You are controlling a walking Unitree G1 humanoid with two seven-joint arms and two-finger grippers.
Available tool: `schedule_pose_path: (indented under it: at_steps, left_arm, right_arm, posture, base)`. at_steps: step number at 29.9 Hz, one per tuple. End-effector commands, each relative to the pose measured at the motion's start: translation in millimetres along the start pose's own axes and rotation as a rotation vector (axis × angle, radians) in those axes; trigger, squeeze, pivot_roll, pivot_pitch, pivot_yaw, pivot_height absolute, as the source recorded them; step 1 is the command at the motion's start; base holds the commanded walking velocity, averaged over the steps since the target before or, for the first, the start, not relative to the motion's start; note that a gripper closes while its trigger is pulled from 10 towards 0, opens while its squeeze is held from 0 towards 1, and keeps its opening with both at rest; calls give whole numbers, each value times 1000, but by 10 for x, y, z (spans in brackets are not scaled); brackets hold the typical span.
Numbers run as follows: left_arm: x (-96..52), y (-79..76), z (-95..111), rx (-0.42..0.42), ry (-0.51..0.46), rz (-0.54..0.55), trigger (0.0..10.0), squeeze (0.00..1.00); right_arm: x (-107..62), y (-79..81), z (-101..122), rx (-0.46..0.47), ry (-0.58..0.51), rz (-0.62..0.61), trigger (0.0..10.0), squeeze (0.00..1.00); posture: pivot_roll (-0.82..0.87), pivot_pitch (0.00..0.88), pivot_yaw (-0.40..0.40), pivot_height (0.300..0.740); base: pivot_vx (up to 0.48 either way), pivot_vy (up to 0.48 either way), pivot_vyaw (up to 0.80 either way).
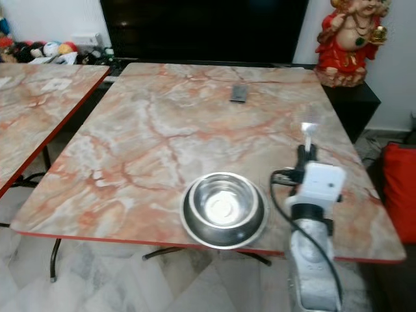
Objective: Setting the table
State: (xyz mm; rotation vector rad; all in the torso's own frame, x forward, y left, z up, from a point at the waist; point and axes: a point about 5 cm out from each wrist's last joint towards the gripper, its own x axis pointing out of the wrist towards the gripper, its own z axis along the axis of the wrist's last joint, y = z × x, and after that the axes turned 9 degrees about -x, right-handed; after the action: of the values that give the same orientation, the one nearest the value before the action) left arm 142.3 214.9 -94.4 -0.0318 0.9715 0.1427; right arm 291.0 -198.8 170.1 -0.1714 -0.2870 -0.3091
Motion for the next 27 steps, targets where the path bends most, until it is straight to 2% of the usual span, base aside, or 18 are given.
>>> schedule_pose_path:
  at_steps: [1, 6, 11, 14, 19, 21, 25, 27]
  left_arm:
    - [-27, 69, -104, 1, 45, 15, 10000, 0]
    - [-30, 97, -106, -20, 48, 20, 10000, 0]
    - [-34, 119, -105, -17, 47, 23, 10000, 0]
    - [-36, 130, -107, -15, 47, 25, 10000, 0]
    - [-43, 155, -120, -9, 51, 26, 10000, 0]
    - [-56, 183, -148, -6, 57, 29, 10000, 0]
    - [-62, 192, -165, -5, 61, 29, 10000, 0]
    - [-69, 196, -187, -3, 65, 28, 10000, 0]
  right_arm:
    - [23, 68, -3, 18, 13, 16, 10000, 0]
    - [54, 89, -6, 19, 25, 23, 10000, 0]
    - [64, 107, -30, 26, 48, 25, 10000, 0]
    - [64, 113, -45, 28, 54, 26, 10000, 0]
    - [85, 146, -79, 8, 74, 54, 10000, 0]
    - [179, 125, -128, -43, 118, 88, 10000, 0]
    - [241, 84, -134, -52, 126, 91, 10000, 0]
    - [341, 37, -194, -110, 176, 128, 10000, 0]
  posture:
    - [-10, 99, -14, 740]
    - [-11, 100, -11, 740]
    - [-9, 99, -8, 740]
    - [-8, 100, -6, 740]
    - [-9, 102, -2, 740]
    - [-11, 103, 1, 740]
    - [-12, 105, 4, 740]
    - [-13, 106, 6, 740]
  base:
    - [0, 0, 0]
    - [0, 0, 0]
    - [0, 436, -673]
    - [0, 0, -708]
    - [0, 0, 0]
    - [0, 0, 0]
    - [0, 0, 0]
    - [0, 0, 0]
